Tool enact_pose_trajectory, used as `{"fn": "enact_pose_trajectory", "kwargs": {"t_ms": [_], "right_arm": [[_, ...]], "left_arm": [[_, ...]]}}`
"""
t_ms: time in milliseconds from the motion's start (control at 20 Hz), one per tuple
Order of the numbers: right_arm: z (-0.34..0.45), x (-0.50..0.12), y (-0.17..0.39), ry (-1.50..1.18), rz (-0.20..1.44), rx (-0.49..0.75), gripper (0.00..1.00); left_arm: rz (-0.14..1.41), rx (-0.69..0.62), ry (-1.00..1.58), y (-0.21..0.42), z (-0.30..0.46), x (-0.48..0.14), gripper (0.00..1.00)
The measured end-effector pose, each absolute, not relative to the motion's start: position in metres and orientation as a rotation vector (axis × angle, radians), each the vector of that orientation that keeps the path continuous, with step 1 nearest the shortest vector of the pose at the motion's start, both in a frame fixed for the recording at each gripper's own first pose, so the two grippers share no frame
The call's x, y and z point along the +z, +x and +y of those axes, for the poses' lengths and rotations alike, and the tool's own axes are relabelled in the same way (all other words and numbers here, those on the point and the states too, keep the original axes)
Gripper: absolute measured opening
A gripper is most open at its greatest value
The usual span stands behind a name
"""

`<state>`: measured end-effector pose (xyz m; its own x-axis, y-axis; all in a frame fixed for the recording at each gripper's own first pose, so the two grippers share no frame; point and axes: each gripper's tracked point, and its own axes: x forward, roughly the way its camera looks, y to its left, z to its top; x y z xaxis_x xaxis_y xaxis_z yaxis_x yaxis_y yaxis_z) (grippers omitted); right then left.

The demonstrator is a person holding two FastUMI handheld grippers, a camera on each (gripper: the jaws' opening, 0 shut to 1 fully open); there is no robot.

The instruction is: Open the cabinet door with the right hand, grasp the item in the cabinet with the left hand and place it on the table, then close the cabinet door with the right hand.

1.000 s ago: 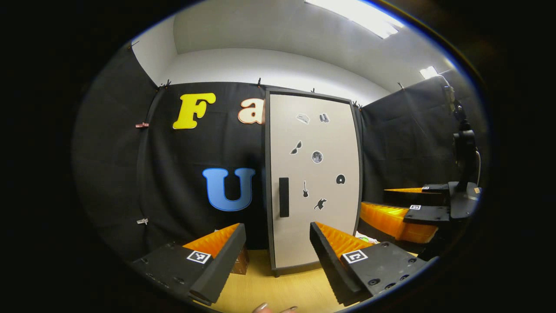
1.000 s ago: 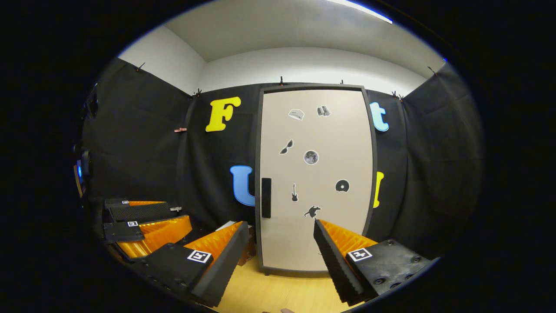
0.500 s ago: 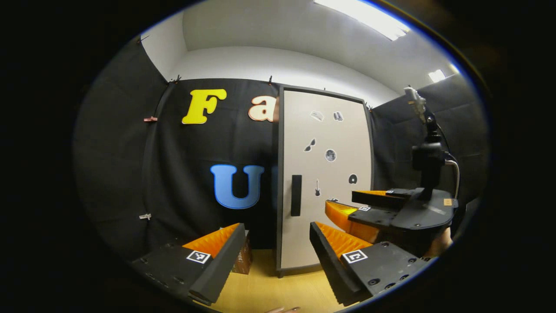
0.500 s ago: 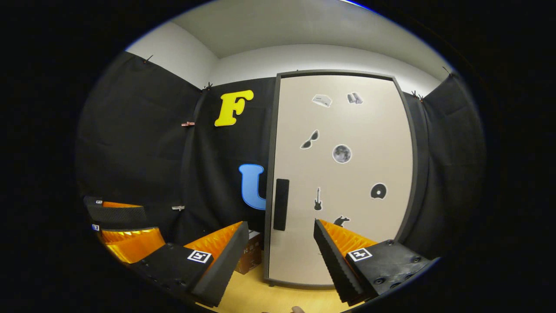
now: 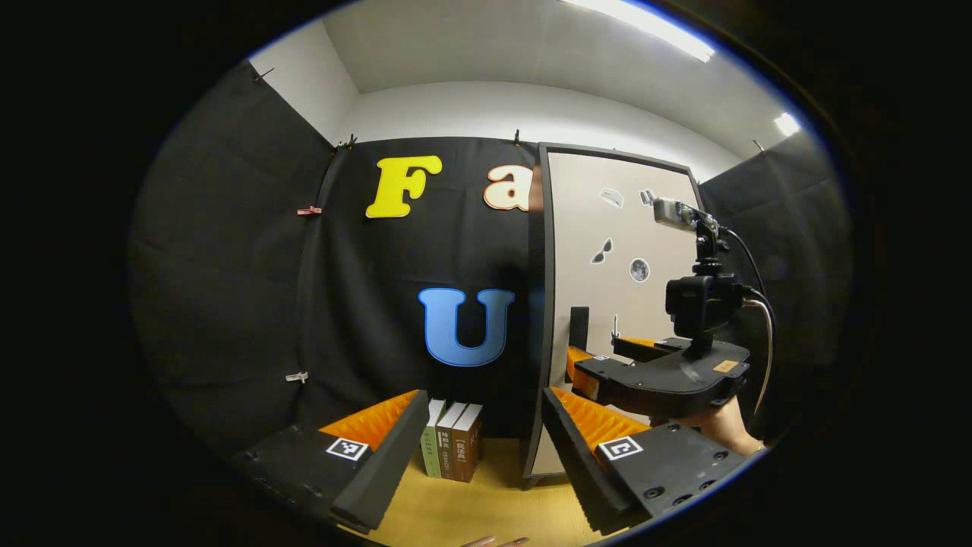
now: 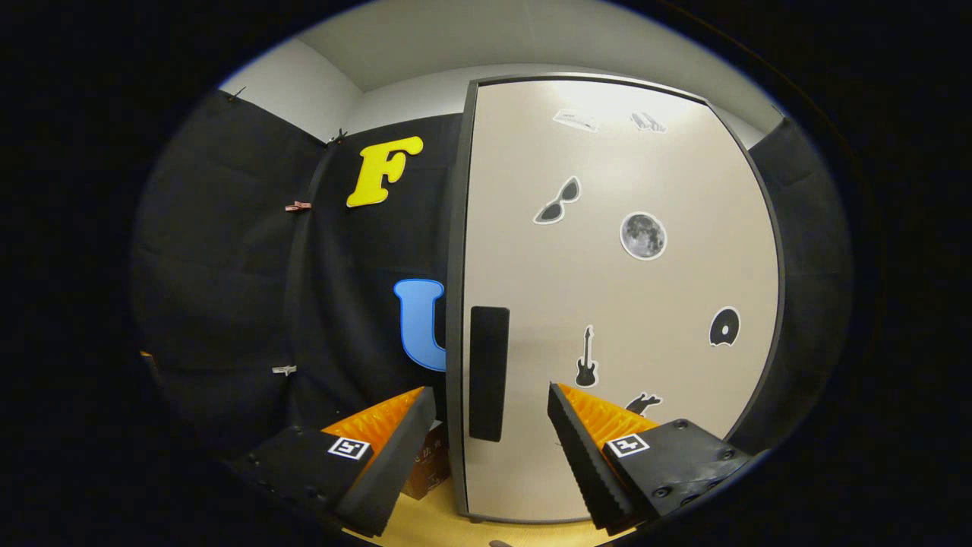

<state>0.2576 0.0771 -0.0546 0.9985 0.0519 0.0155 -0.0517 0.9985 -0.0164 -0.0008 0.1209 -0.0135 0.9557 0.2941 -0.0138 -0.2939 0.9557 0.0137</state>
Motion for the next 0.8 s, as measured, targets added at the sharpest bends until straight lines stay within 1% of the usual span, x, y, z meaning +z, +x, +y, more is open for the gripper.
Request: {"fn": "enact_pose_trajectory", "kwargs": {"t_ms": [250, 450, 550, 600, 650, 700, 800], "right_arm": [[0.077, -0.051, 0.286, -0.048, -0.045, -0.014, 0.96], [0.078, -0.055, 0.302, -0.048, -0.036, -0.053, 0.89], [0.073, -0.058, 0.308, -0.063, -0.027, -0.095, 0.78], [0.073, -0.06, 0.312, -0.07, -0.021, -0.1, 0.67], [0.079, -0.063, 0.314, -0.076, -0.012, -0.086, 0.59], [0.079, -0.063, 0.312, -0.084, -0.012, -0.107, 0.47], [0.078, -0.064, 0.312, -0.086, -0.005, -0.132, 0.37]], "left_arm": [[0.029, 0.341, 0.015, -0.002, 0.132, -0.016, 0.94], [0.039, 0.39, 0.0, -0.012, 0.144, -0.019, 0.94], [0.038, 0.415, -0.006, -0.019, 0.151, -0.018, 0.94], [0.04, 0.429, -0.003, -0.022, 0.156, -0.018, 0.94], [0.043, 0.443, 0.003, -0.025, 0.16, -0.018, 0.94], [0.046, 0.455, 0.008, -0.029, 0.163, -0.018, 0.94], [0.048, 0.473, 0.012, -0.036, 0.166, -0.018, 0.94]]}}
